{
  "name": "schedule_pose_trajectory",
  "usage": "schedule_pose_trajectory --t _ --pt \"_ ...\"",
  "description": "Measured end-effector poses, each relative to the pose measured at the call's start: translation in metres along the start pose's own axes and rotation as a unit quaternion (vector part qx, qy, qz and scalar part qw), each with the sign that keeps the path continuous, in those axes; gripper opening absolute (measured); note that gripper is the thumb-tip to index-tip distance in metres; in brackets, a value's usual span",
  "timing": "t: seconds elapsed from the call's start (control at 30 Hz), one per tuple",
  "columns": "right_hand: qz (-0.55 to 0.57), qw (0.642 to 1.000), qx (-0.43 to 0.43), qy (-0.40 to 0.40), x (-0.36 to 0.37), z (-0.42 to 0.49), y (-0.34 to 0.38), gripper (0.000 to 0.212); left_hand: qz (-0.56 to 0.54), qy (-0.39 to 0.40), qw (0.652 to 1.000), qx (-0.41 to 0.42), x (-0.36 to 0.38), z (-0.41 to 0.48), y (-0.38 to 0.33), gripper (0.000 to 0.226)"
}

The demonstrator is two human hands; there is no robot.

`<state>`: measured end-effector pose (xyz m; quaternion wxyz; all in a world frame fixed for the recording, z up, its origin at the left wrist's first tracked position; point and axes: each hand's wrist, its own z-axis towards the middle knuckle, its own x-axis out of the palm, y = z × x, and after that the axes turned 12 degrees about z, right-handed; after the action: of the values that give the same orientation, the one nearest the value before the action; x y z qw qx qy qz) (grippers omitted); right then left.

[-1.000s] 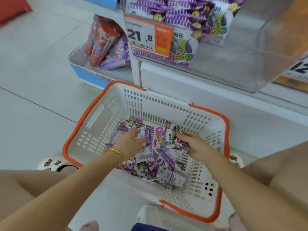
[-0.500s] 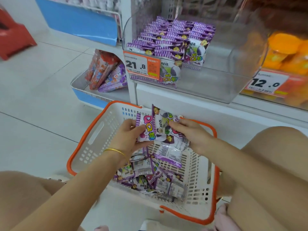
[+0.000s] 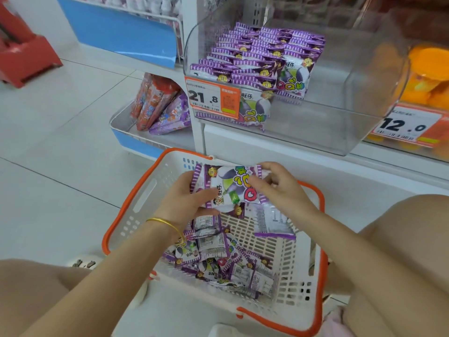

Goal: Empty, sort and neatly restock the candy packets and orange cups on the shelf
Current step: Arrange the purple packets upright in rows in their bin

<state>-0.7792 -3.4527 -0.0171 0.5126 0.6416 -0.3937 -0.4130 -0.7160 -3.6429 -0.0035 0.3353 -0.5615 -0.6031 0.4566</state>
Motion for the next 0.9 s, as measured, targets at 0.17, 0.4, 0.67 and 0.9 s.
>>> schedule_pose_trajectory --t 0.17,0.4,0.67,0.9 --pt "-0.051 0.995 -0.017 0.088 -0.016 0.009 0.01 0.015 0.108 0.035 0.993 0.038 -0.01 0.007 -0.006 0.027" --pt "0.052 0.996 0.06 0.034 -0.025 0.01 0.008 0.006 -0.001 -0.022 1.0 0.001 -0.009 0.012 0.0 0.021" --pt "0.201 0.963 0.18 -0.012 -0.007 -0.002 0.003 0.012 -0.18 -0.058 0.978 -0.086 -0.005 0.02 0.007 0.019" --pt "0.063 0.994 0.083 0.024 0.009 -0.008 0.003 0.01 -0.14 0.041 0.989 -0.034 0.008 0.012 0.005 0.059"
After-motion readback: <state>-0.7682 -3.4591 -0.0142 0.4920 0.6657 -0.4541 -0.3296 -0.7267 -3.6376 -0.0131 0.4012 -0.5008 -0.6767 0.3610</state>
